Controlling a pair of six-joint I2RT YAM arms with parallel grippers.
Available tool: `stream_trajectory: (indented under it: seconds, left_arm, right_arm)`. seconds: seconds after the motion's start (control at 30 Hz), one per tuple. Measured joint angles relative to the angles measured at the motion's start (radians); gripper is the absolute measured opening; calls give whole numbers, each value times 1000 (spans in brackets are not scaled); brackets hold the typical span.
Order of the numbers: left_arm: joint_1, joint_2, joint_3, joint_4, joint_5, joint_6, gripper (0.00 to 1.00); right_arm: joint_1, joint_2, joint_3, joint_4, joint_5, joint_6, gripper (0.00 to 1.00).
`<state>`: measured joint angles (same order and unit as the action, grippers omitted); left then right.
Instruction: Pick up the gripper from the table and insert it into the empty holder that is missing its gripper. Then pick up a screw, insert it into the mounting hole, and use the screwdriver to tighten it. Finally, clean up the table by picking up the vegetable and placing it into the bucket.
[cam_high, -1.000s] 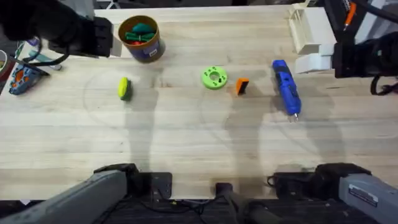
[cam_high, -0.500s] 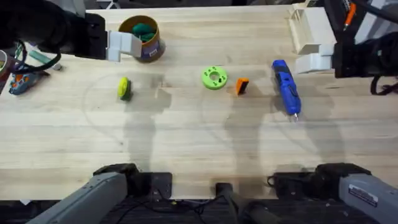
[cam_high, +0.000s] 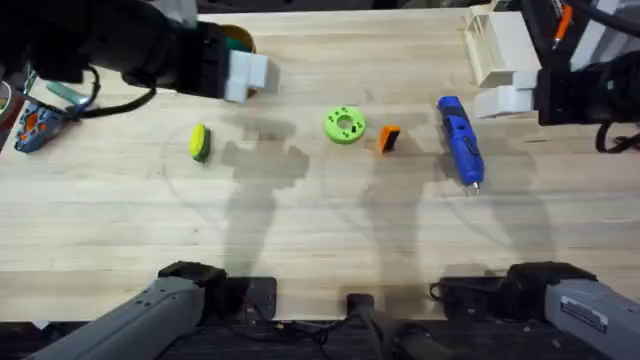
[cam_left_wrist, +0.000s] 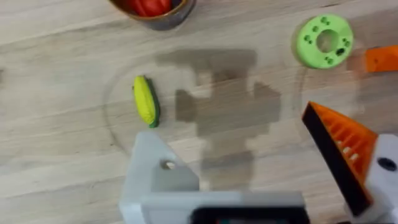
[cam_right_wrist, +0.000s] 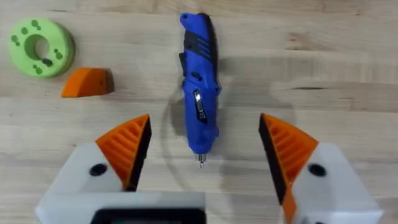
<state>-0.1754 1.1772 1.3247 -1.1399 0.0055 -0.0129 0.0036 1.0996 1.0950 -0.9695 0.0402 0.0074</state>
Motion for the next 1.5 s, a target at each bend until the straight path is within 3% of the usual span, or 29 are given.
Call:
stream_trajectory:
  seconds: [0.13, 0.23, 0.77, 1.27, 1.5]
  left_arm:
    - [-85, -57, 0, 3, -31, -28, 989]
    - [-107, -103, 0, 3, -52, -32, 988]
    - [-107, -134, 0, -41, -74, -41, 988]
    - [-101, -102, 0, 276, -130, -22, 987]
    - [-2, -103, 0, 367, -56, -14, 986]
  right_arm:
    - [0, 0, 0, 0, 0, 0, 991]
    - [0, 0, 0, 0, 0, 0, 991]
    - [0, 0, 0, 0, 0, 0, 991]
    - [0, 0, 0, 0, 0, 0, 991]
    - [0, 0, 0, 0, 0, 0, 991]
